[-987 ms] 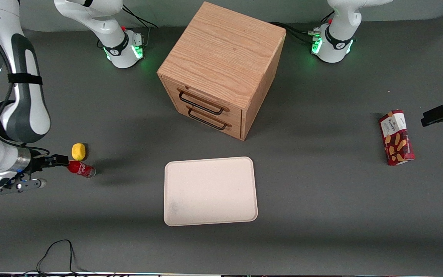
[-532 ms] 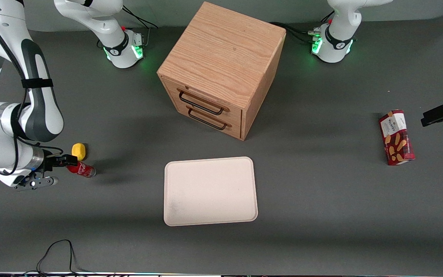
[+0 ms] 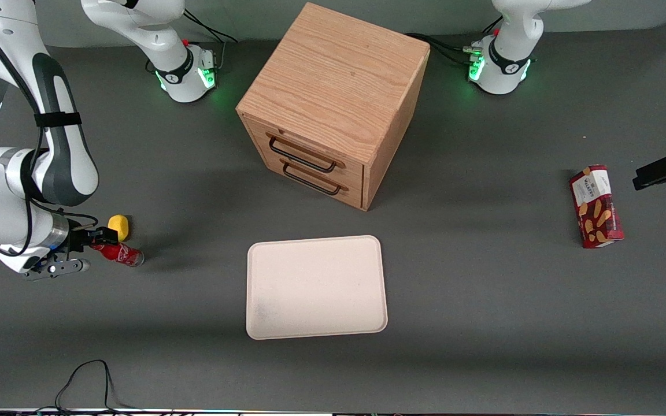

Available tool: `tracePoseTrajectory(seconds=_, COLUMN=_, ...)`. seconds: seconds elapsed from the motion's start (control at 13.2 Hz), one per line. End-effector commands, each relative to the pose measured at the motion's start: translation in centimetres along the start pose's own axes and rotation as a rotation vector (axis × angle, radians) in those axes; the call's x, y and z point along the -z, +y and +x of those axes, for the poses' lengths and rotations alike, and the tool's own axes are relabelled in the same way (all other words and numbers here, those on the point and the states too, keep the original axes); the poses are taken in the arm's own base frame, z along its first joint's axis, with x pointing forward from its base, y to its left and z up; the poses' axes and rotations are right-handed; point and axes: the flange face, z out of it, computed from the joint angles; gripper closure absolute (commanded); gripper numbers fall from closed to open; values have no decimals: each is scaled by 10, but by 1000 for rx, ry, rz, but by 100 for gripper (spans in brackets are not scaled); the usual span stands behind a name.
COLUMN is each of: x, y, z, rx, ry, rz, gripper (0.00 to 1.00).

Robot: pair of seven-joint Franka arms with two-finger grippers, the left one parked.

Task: Place coke bottle on tray
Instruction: 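Close the right gripper on the bottle's cap end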

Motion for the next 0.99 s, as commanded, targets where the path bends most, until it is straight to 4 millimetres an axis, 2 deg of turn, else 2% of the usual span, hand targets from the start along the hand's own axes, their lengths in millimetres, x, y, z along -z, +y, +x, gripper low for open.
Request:
tracePoseTrajectory(seconds=0.0, x=4, y=0, z=-9, rx=6, ry=15, rz=7, gripper=54)
tracePoseTrajectory(seconds=0.15, x=4, y=1, z=-9, rx=3, ry=15, rz=7, gripper=97)
tracePoseTrajectory(seconds=0.23, x=5, y=1, z=-8, rx=9, ry=18, rz=4, gripper=100)
tracePoseTrajectory(seconds=0.61, x=7, y=2, z=-7, rx=12, ry=25, rz=2, gripper=100)
tracePoseTrajectory(seconds=0.84, x=21, y=0, z=-6, rx=-2, ry=23, rz=5, gripper=100)
tracePoseTrajectory(seconds=0.91, x=34, y=-2, z=-6, rx=-7, ry=13, rz=10, gripper=100)
